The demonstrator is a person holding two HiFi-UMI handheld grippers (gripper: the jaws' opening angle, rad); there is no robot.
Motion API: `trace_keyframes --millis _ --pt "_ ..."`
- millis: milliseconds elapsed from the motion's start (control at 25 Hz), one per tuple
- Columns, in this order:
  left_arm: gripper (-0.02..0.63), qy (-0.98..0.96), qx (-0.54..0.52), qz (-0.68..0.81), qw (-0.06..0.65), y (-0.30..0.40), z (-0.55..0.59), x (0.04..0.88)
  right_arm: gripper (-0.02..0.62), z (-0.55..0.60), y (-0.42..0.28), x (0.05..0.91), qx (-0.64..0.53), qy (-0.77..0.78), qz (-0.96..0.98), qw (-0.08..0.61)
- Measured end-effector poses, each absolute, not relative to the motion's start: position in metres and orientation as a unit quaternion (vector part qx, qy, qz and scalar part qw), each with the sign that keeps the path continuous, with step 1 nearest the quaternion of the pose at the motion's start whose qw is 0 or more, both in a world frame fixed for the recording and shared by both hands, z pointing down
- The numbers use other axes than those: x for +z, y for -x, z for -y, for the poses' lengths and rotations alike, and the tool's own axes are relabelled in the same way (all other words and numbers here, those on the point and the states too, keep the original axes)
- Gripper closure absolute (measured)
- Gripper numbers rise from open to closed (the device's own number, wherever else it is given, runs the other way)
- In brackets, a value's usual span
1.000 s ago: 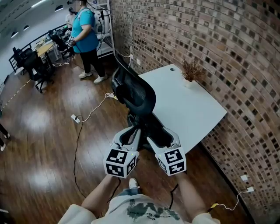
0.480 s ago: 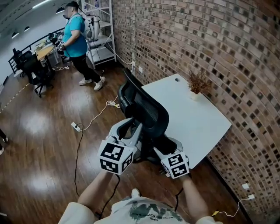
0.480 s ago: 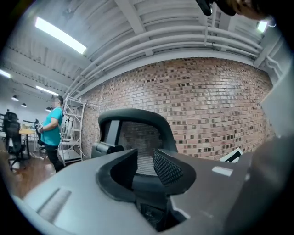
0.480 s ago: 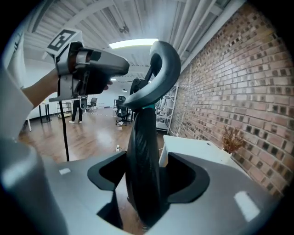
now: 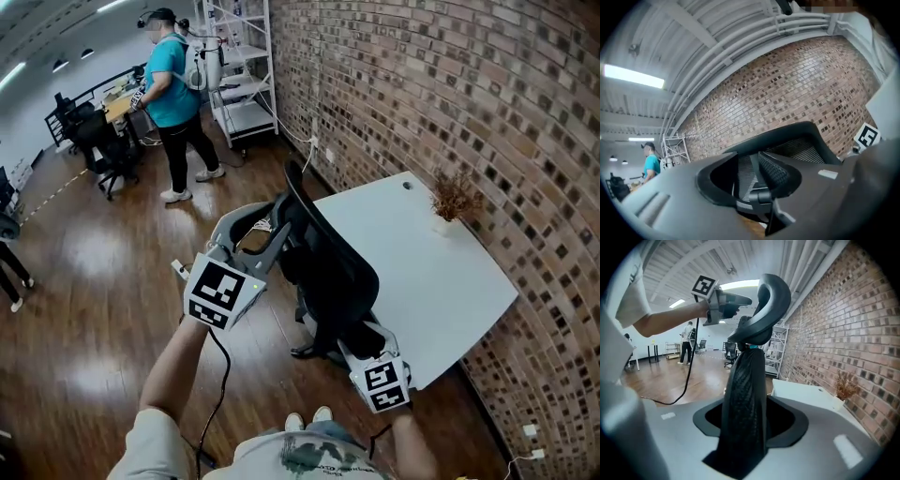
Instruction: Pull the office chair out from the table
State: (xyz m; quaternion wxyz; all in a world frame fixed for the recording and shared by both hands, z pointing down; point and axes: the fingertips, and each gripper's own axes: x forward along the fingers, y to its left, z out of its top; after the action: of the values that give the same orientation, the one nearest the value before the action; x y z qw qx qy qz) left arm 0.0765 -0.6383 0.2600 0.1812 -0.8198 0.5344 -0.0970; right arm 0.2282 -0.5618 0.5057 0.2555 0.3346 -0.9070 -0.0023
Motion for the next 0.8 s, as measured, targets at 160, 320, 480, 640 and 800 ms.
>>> trace_keyframes --millis 160,320,480,640,800 --pt "0.471 0.815 -0.162 -0.495 0.254 -0.075 0.656 0.259 0.414 0.557 -0.226 0.508 -0.023 -0.312 0.913 0.264" --pt "0.469 0.829 -0.220 -0.430 0.283 -0.077 0.668 0.259 0.419 0.555 -0.223 0.508 -0.024 -0.298 0.917 0.264" --pt "0.418 0.818 -0.301 -0.392 0.294 -0.068 0.679 0.269 0.419 0.552 -0.222 0.507 -0.022 -0.287 0.921 0.261" --pt "0.377 0.774 -0.384 -0.355 0.356 -0.065 0.679 0.272 0.419 0.549 -0.218 0.504 -0.025 -0.279 0.926 0.253" --pt "0.377 0.729 -0.445 -0.299 0.426 -0.076 0.688 0.270 0.417 0.548 -0.218 0.505 -0.024 -0.275 0.928 0.250"
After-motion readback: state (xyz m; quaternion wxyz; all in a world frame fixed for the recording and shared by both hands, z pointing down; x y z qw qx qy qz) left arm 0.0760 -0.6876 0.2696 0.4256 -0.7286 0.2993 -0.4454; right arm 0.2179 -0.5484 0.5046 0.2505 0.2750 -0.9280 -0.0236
